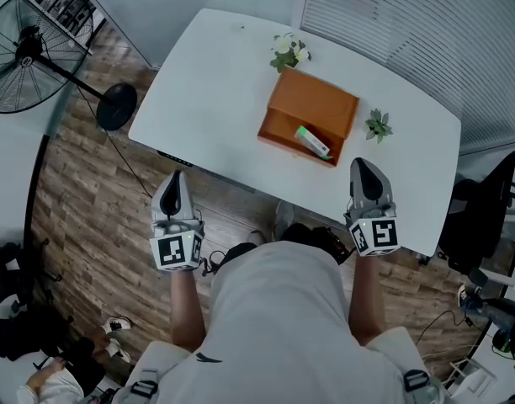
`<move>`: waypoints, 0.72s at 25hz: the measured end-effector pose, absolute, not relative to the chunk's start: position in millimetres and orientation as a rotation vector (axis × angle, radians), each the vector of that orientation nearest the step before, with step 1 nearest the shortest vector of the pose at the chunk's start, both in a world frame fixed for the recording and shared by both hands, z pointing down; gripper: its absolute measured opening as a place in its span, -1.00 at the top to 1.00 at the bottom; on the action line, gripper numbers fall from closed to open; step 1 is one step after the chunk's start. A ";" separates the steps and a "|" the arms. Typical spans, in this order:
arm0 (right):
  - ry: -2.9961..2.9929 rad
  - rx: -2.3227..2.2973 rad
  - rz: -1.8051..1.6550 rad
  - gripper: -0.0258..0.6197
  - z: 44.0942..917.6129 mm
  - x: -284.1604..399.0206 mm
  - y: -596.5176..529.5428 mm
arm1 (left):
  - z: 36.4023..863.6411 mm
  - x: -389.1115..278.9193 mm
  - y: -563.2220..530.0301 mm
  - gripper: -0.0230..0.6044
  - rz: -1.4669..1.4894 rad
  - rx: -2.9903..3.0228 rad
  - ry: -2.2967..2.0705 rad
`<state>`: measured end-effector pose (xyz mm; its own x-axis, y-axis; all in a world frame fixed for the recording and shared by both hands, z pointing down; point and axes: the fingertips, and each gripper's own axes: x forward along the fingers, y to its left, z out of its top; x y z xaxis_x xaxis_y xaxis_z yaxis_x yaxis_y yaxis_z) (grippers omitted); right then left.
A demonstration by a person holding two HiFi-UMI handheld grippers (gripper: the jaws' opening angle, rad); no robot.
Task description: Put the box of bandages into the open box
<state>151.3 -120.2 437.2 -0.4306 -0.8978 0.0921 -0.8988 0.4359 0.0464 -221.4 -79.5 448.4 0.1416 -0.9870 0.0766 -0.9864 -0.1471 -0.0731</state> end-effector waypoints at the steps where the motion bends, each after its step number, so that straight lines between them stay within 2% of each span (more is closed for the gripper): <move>1: -2.571 1.617 0.018 0.92 437.5 151.2 -119.1 | 448.6 -221.9 -78.8 0.91 -0.164 -2.368 2.051; 18: -2.555 1.607 0.025 0.92 437.3 145.8 -107.5 | 449.7 -227.1 -75.4 0.91 -0.172 -2.379 2.024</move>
